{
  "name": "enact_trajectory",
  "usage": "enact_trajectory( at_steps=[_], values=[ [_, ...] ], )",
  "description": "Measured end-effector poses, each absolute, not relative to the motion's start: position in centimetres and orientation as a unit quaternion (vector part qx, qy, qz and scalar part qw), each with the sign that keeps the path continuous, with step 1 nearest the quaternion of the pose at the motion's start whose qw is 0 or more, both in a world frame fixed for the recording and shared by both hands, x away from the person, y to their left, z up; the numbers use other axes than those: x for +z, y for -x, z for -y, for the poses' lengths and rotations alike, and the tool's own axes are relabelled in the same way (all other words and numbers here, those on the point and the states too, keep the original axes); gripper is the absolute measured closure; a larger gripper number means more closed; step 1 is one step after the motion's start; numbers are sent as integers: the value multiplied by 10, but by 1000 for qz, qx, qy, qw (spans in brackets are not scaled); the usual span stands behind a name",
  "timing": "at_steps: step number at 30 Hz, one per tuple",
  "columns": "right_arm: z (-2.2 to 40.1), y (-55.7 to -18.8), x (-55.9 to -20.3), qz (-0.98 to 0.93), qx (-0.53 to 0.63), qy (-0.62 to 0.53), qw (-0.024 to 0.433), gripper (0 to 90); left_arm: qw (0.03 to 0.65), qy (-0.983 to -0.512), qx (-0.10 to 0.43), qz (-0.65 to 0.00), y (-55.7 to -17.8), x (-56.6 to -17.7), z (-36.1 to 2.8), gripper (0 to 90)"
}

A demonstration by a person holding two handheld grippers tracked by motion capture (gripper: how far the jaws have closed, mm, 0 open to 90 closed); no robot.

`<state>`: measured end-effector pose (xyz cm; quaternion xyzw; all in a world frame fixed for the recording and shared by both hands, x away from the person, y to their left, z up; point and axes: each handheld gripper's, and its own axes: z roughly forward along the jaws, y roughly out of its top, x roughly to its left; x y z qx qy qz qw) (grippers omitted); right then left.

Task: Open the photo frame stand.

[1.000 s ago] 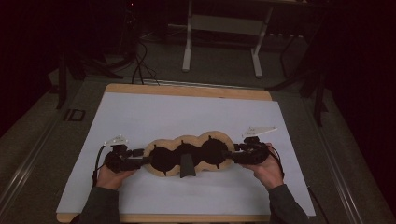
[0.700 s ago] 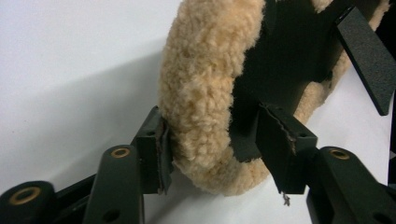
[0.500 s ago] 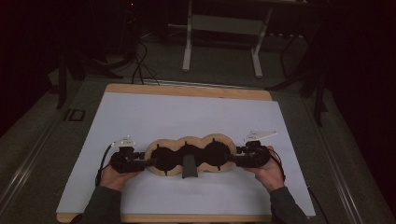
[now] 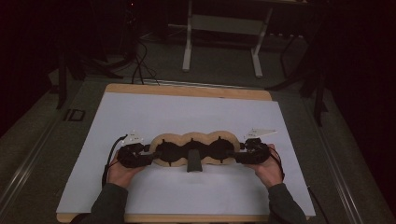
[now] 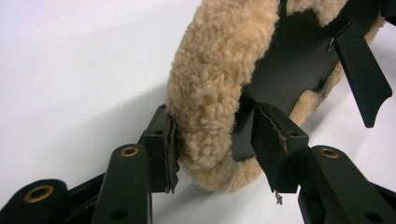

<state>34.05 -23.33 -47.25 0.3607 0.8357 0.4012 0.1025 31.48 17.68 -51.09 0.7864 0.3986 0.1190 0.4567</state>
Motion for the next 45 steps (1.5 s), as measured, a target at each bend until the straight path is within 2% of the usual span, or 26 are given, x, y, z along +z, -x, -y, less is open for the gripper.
enact_trajectory(
  at_steps=[11,21,25,26,45],
  values=[
    [230,-353,-476,-825,404,-369,140,429,446,-789,179,-383,-327,-507,-168,532],
    [229,-362,-493,-817,403,-389,141,384,434,-791,237,-360,-325,-511,-157,530],
    [232,-363,-498,-819,400,-391,130,382,433,-792,239,-357,-324,-511,-156,525],
    [233,-361,-501,-820,396,-393,127,372,454,-781,221,-367,-323,-511,-159,519],
    [236,-331,-507,-810,382,-420,148,321,455,-790,192,-364,-308,-508,-163,481]
  ],
)
